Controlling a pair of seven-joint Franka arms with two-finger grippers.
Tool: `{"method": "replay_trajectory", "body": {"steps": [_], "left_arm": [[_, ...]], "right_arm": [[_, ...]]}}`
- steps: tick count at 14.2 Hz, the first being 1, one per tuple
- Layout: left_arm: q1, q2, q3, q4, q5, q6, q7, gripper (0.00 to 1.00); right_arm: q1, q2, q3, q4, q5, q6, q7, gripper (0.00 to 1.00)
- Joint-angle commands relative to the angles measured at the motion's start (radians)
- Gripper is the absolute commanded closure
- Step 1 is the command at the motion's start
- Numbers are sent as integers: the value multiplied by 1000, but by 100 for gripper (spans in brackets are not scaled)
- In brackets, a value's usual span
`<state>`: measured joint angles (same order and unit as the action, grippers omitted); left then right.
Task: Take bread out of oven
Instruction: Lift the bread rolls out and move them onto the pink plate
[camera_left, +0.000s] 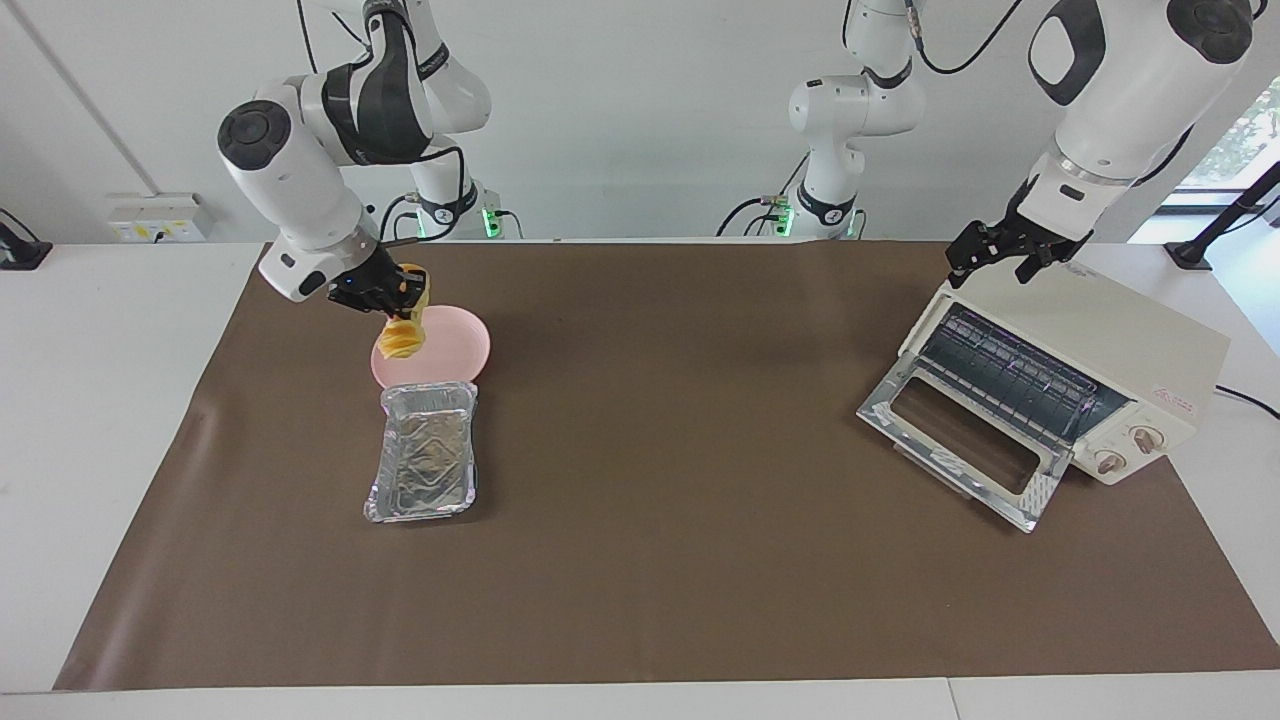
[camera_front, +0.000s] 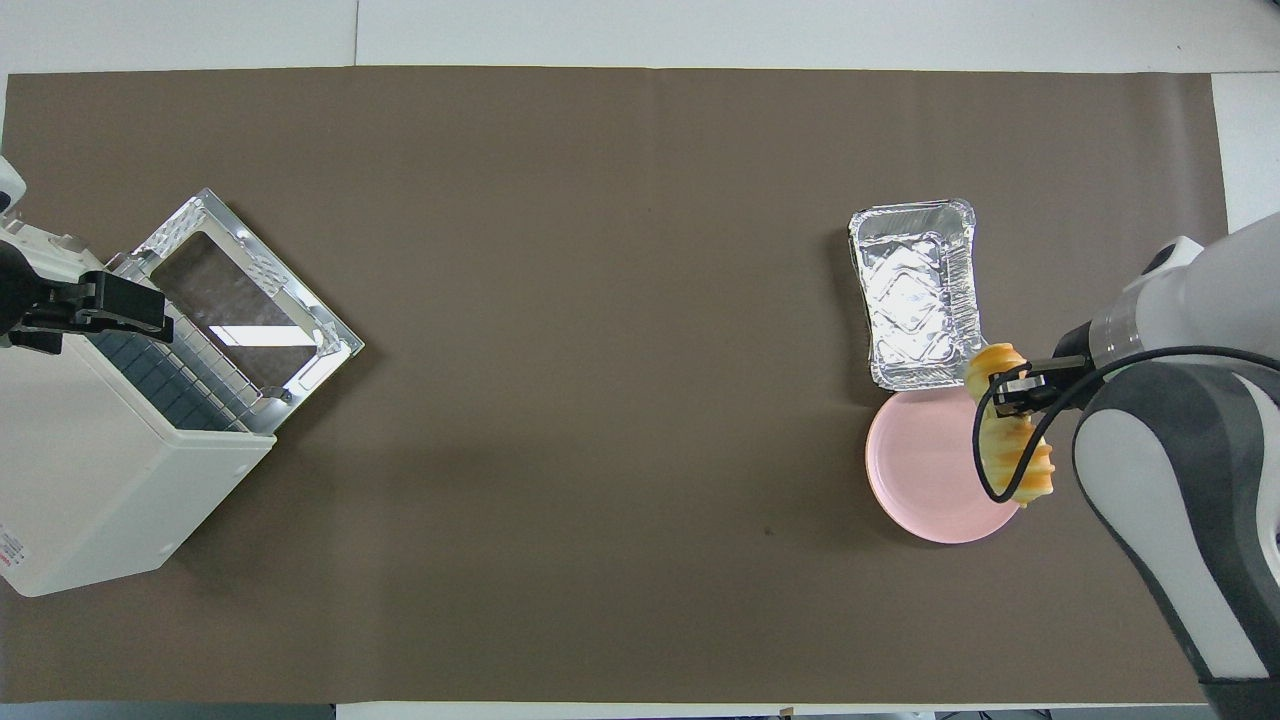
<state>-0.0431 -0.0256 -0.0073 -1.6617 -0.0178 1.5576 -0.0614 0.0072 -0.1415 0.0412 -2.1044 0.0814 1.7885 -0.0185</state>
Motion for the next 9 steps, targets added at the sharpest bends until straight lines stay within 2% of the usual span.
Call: {"method": "replay_trajectory", "body": {"steps": [1, 3, 5, 7, 9], "left_arm": [[6, -24, 0, -16, -7, 6, 3, 0], [6, -24, 0, -16, -7, 6, 3, 0], [6, -24, 0, -16, -7, 6, 3, 0], [6, -24, 0, -16, -7, 6, 3, 0], [6, -24, 0, -18, -7, 6, 3, 0]], "right_arm": [[2, -133, 3, -230, -11, 128, -1, 100], [8, -170, 5, -339, -12, 211, -3, 100], [7, -167, 5, -391, -11, 264, -6, 100], [8, -152, 6, -437, -11, 357, -6, 100], [7, -101, 6, -441, -11, 423, -11, 100]]}}
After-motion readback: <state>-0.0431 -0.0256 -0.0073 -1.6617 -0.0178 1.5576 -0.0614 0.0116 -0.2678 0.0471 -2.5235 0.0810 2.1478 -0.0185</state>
